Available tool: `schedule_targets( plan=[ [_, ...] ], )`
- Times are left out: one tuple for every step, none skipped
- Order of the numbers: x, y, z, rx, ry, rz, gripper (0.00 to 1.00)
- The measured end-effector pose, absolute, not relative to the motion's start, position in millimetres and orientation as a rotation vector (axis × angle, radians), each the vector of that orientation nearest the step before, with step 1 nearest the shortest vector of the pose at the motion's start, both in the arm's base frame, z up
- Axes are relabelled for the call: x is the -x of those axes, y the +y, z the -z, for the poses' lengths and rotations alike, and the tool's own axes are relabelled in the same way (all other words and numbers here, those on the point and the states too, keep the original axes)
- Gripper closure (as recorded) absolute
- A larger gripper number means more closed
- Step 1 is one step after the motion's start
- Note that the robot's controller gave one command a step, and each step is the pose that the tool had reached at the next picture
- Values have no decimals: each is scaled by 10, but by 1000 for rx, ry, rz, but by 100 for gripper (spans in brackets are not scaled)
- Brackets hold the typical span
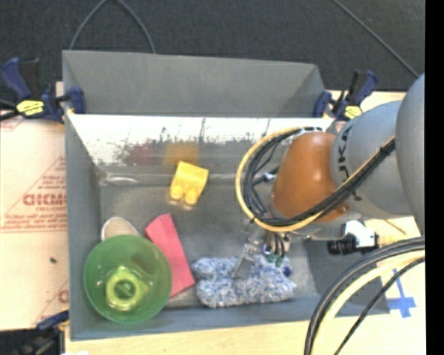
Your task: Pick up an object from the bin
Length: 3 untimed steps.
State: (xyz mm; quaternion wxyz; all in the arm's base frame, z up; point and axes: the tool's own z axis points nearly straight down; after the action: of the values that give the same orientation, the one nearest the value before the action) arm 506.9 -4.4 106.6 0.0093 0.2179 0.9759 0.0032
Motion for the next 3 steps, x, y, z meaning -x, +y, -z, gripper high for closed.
schedule_targets(
  plan=[
    [-5008, 53, -711, -246, 3107, -3, 0],
    [-5131, 185, -715, -368, 3098, -1, 0],
    [-5319, 261, -715, -472, 3084, -4, 0]
  ],
)
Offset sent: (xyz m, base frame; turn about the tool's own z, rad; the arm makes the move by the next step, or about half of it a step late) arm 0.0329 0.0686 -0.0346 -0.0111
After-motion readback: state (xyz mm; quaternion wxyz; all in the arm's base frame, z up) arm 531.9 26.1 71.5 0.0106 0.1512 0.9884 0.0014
